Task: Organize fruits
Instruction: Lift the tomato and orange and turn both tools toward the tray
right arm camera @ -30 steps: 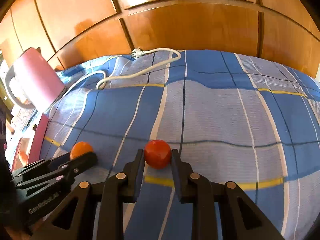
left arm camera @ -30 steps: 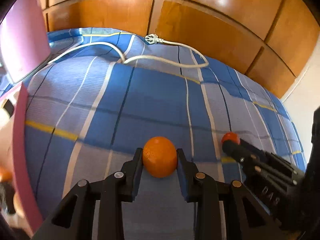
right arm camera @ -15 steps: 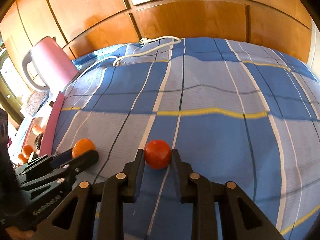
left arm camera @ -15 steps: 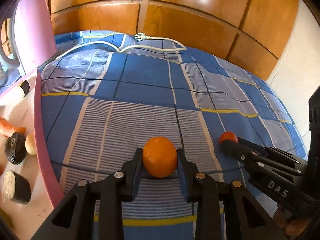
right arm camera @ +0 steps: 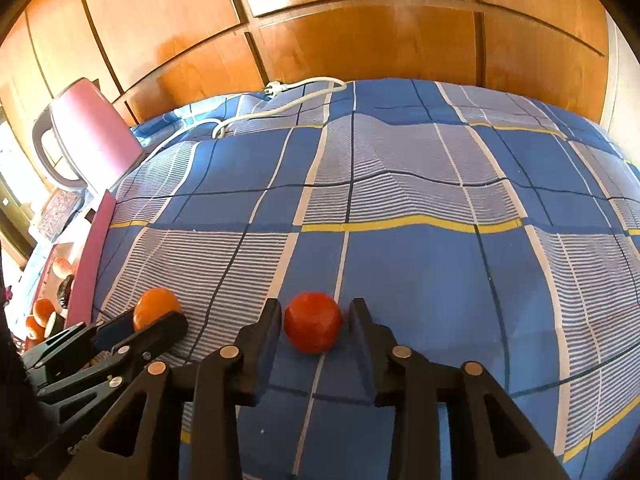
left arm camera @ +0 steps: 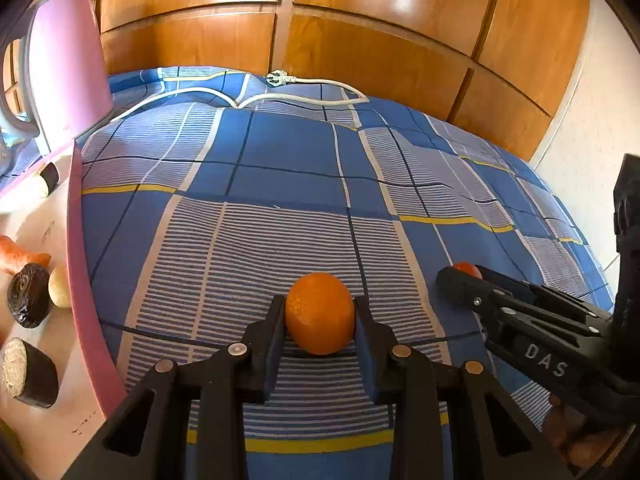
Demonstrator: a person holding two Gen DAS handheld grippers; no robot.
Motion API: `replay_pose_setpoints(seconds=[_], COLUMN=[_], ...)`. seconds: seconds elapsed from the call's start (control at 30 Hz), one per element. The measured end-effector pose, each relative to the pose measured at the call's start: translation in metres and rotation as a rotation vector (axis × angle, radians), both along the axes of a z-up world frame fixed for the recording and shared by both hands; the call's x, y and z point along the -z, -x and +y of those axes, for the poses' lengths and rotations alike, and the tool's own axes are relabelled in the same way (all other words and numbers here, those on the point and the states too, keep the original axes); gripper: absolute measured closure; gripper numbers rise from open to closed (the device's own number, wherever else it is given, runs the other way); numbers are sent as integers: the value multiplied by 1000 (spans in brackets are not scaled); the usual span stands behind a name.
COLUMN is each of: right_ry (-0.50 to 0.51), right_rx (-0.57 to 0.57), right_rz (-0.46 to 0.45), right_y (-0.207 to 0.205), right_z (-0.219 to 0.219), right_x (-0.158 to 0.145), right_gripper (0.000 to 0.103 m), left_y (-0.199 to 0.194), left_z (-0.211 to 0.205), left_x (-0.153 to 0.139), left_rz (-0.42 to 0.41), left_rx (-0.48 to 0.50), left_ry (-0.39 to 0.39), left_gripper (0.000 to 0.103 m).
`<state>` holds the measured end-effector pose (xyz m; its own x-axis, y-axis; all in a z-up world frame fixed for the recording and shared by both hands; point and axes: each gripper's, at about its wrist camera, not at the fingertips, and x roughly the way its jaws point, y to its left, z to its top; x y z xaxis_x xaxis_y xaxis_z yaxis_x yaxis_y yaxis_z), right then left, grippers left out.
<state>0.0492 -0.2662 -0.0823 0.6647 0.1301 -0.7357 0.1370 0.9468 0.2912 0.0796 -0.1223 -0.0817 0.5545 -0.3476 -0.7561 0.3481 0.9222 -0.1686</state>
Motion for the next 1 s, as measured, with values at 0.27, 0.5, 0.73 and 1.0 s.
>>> replay_pose_setpoints(seconds=[0.27, 0.5, 0.73, 1.0], right_ry=[56, 49, -8, -12], right_rx=[18, 25, 36, 38], right_rz=[-24, -32, -47, -62], right_y=[2, 4, 6, 9], right_z=[5, 2, -4, -6], right_x=[1, 5, 7, 7], right_gripper=[71, 74, 74, 75], left_y=[3, 6, 10, 12], left_z=[0, 3, 5, 6], left_x=[0, 0, -1, -1], left_rz=[-11, -20, -31, -35], left_rx=[-3, -10, -7, -6], left_ry=[-13, -13, -25, -33], left_gripper=[70, 71, 71, 71])
